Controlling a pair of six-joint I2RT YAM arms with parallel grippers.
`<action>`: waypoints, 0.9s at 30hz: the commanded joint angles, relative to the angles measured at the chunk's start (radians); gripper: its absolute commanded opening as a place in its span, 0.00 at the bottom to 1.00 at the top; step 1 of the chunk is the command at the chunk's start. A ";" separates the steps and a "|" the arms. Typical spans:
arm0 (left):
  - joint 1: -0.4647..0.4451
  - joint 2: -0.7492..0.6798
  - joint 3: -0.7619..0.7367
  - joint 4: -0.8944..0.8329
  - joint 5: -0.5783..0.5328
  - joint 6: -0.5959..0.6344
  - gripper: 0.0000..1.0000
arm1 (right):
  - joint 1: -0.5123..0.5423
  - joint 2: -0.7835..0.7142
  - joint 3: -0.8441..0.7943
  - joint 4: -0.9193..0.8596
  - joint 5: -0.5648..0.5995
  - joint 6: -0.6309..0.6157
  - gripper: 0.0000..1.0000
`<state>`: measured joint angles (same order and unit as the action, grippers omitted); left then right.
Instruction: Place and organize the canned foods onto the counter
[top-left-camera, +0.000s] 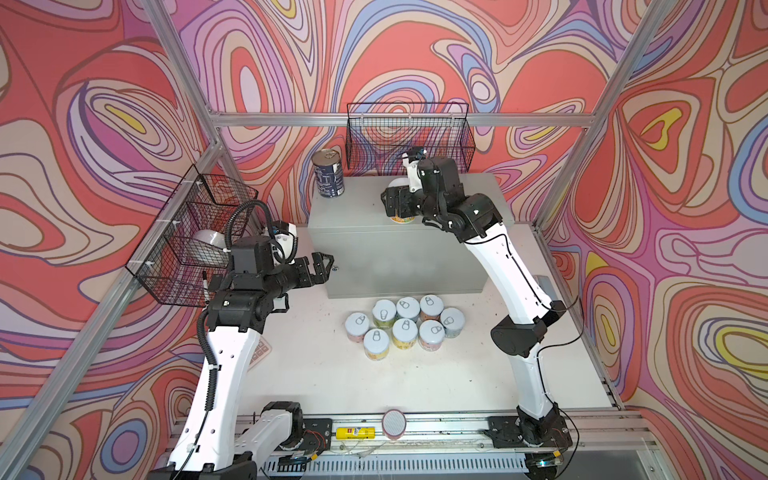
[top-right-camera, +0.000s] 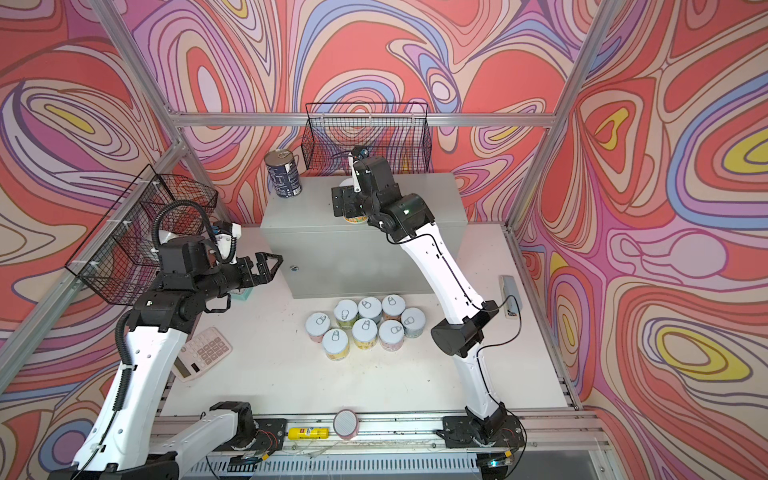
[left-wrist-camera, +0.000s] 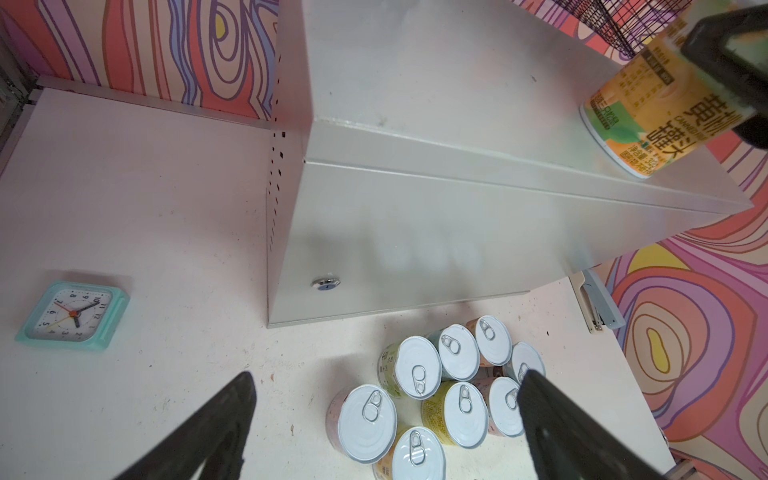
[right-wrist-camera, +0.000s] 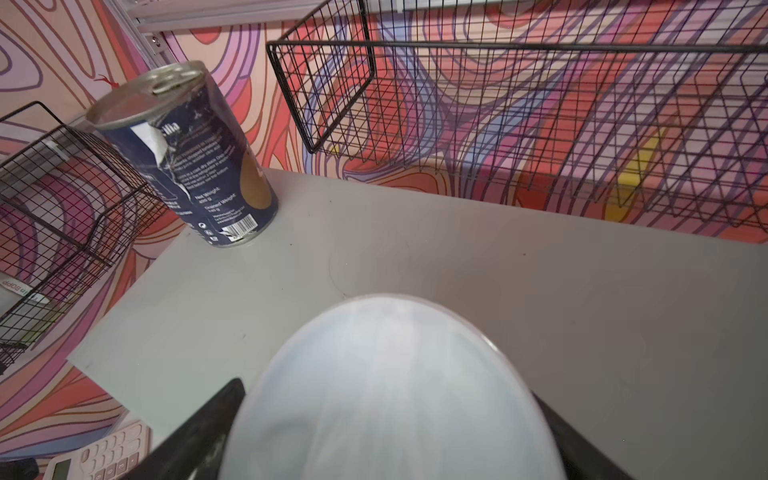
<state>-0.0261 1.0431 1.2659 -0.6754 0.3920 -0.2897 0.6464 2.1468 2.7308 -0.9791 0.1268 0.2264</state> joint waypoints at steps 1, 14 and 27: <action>0.005 -0.003 -0.009 0.031 -0.003 0.020 1.00 | -0.005 -0.065 -0.014 0.064 -0.011 0.001 0.98; 0.003 -0.037 -0.014 0.045 -0.029 0.019 1.00 | -0.005 -0.333 -0.202 0.198 0.093 -0.052 0.97; 0.005 0.039 0.245 -0.033 -0.214 0.060 1.00 | -0.005 -0.520 -0.615 0.260 0.285 -0.065 0.95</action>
<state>-0.0254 1.0527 1.4654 -0.7120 0.1986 -0.2386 0.6464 1.6249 2.1849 -0.7464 0.3473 0.1688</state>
